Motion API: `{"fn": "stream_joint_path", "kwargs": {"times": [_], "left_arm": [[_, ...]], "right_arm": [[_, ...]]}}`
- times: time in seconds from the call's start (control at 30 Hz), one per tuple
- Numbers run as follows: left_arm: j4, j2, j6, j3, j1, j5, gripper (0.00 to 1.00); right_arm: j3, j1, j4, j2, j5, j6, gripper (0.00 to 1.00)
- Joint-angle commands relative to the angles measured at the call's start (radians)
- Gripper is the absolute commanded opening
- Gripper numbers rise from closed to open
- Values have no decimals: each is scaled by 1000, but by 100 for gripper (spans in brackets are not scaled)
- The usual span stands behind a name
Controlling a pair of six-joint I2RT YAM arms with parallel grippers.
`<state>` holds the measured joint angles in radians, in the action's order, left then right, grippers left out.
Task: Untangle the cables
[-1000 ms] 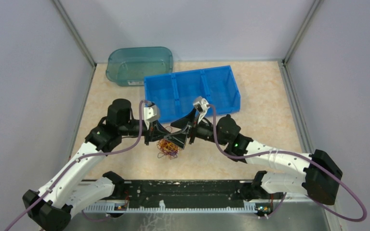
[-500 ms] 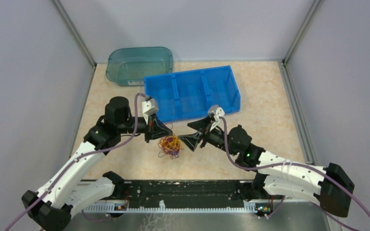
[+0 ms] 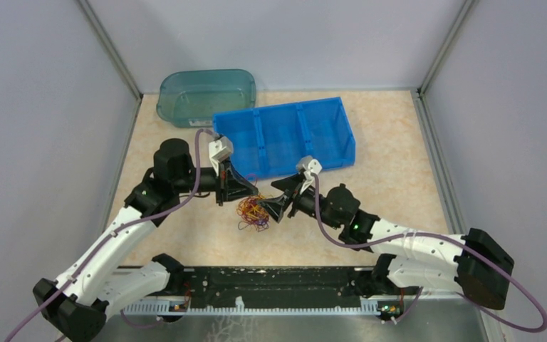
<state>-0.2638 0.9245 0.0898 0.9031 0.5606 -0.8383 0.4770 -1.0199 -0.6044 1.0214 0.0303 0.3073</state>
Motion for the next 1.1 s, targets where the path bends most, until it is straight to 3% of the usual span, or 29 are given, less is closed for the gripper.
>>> {"fn": "stream_joint_path", "kwargs": {"times": [0.0, 0.5, 0.9, 1.07], "left_arm": [[57, 7, 51, 39, 4, -13, 0], [73, 16, 112, 62, 5, -79, 0], [100, 39, 139, 139, 4, -126, 0], [104, 49, 133, 204, 4, -131, 0]], "right_arm": [[80, -27, -110, 35, -48, -11, 76], [71, -107, -358, 138, -391, -112, 68], [98, -124, -439, 299, -223, -93, 72], [45, -135, -467, 348, -266, -86, 72]]}}
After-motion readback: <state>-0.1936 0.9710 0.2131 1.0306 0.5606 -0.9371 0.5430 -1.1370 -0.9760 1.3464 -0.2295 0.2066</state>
